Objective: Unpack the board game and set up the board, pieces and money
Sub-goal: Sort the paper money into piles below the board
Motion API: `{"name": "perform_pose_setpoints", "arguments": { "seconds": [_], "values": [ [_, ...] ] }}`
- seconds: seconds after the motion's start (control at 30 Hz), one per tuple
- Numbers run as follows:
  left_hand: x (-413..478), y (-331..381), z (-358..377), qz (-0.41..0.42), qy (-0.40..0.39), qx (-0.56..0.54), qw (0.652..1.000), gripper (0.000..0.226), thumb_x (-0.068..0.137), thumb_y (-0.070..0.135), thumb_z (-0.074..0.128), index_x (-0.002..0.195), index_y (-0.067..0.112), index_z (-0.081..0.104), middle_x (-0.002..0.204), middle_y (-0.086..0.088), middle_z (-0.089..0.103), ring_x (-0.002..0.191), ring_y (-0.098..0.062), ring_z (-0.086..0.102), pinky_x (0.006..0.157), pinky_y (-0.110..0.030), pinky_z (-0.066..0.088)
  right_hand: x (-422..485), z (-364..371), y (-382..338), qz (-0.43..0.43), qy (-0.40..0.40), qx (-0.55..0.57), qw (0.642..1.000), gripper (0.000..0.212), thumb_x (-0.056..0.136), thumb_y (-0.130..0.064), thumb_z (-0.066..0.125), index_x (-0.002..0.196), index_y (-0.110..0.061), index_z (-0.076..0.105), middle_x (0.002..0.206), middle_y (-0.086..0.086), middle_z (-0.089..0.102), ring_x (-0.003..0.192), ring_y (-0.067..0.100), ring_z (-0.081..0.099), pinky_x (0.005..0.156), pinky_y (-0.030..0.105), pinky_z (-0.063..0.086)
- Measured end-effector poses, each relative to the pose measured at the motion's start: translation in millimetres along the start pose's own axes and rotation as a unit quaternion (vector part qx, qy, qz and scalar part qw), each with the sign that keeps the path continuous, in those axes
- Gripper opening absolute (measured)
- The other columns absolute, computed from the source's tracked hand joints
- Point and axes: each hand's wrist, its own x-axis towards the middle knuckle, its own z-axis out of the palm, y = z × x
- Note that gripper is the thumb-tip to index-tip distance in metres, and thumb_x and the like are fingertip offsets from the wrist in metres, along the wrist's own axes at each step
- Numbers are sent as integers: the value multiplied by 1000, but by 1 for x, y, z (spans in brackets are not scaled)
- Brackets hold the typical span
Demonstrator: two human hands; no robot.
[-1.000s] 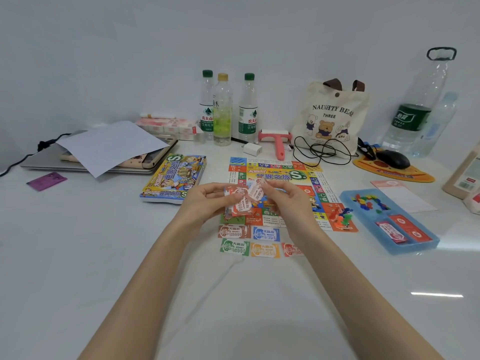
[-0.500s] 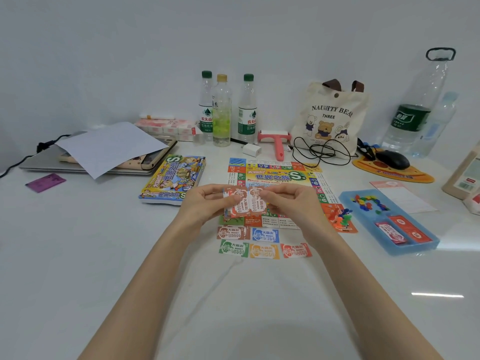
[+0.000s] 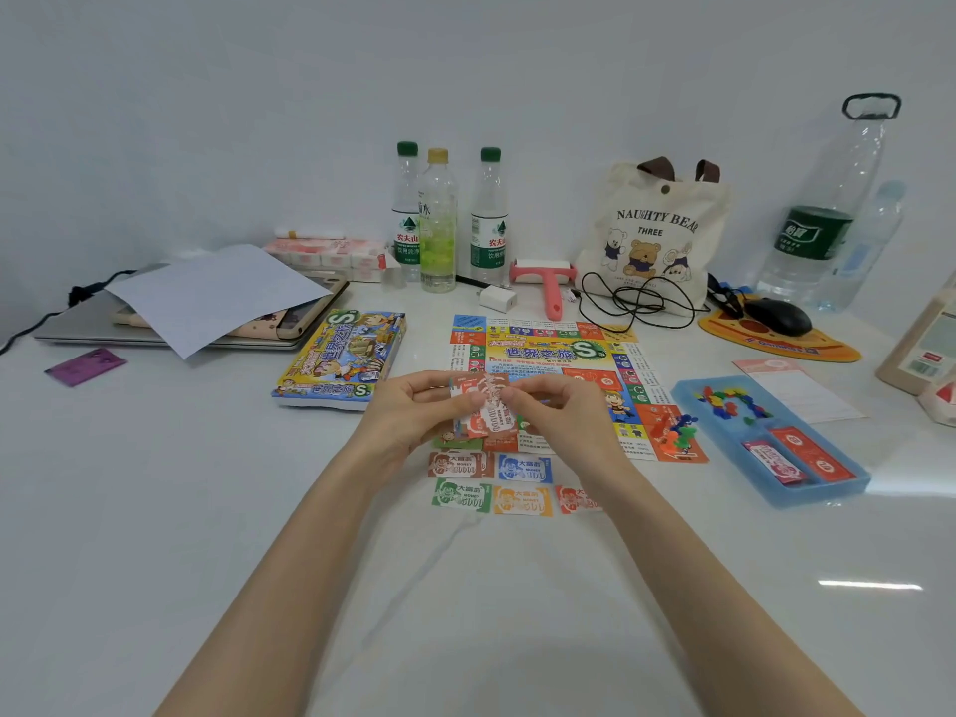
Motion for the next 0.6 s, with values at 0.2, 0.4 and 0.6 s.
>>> {"name": "perform_pose_setpoints", "arguments": {
  "seconds": [0.2,0.4,0.6],
  "values": [
    [2,2,-7,3,40,-13,999,35,73,5,77,107,5,68,95,-10,75,82,-18,73,67,-23,59,4,-7,-2,33,0,57,998,6,85,-19,72,89,-15,71,78,0,73,66,4,65,67,17,53],
    [4,6,-24,42,101,-63,992,25,76,3,74,100,9,71,87,-6,76,73,-12,72,63,-18,56,4,-11,-10,5,-134,-72,988,6,82,-20,75,85,-16,76,77,-2,75,70,8,69,67,17,54],
    [7,4,-30,56,124,-76,988,24,76,2,75,99,9,70,85,-5,75,71,-12,71,63,-18,55,11,13,-13,-46,-210,-203,955,12,82,-26,75,89,-16,78,65,-3,70,49,-1,53,49,13,40]
  ]
}}
